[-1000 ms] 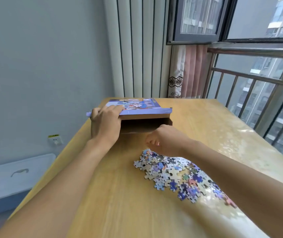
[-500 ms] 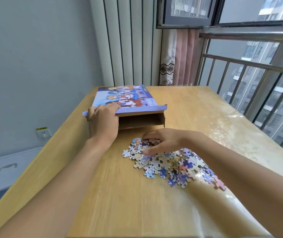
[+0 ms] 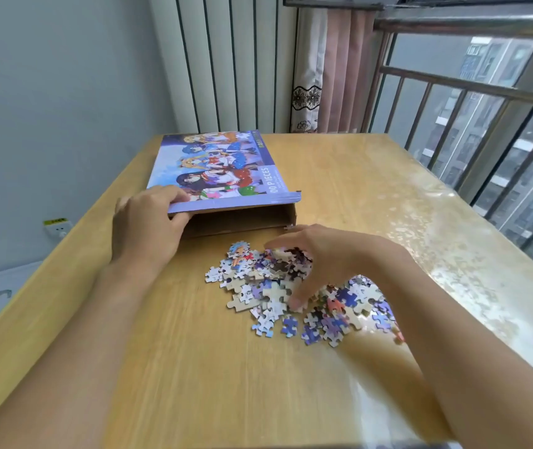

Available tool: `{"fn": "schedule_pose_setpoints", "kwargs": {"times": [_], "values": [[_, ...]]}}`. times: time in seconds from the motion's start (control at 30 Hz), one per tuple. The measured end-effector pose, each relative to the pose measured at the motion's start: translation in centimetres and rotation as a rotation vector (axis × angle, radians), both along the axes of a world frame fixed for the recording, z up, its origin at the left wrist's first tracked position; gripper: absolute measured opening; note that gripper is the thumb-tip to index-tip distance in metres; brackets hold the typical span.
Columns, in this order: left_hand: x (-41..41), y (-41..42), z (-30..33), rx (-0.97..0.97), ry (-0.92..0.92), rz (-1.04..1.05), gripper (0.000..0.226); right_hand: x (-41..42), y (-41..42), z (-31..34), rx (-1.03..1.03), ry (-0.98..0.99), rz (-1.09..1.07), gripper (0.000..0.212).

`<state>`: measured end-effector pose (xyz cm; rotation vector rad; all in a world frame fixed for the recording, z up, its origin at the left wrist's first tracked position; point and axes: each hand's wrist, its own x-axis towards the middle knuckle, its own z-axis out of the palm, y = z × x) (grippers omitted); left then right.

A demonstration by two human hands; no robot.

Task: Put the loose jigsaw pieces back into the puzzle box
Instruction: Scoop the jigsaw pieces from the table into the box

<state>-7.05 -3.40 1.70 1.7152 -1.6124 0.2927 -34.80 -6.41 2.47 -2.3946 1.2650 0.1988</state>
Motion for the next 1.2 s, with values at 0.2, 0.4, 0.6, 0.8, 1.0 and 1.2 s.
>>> {"fn": "schedule_pose_setpoints", "kwargs": {"times": [0.2,0.4,0.6,0.8,1.0,1.2], "values": [[2.1,-0.9,-1.6,-0.161,0.364,0.027,0.072,0.4,-0.1,0.2,-0.079,-0.078,0.020,0.080],[1.0,-1.2,-3.3,-0.090,0.861,0.108,0.039,-0.2,0.8,0.2,-0.095,-0.021,0.001,0.114],[1.8,-2.3,-4.0,-0.086,0.741,-0.048,0.038,0.3,0.4,-0.1,-0.177,-0.081,0.004,0.075],[1.4,-3.4,-1.4,-0.174,0.874,-0.167,0.008,0.1,0.1,-0.1,-0.189,-0.176,0.018,0.051],[0.3,-3.8,-0.1,-0.211,1.024,-0.236,0.007,0.2,-0.1,-0.4,-0.190,-0.221,0.003,0.050],[-0.1,-2.8,-1.7,-0.151,0.980,-0.220,0.014,1.0,0.0,-0.6,-0.195,-0.198,0.016,0.054]]}}
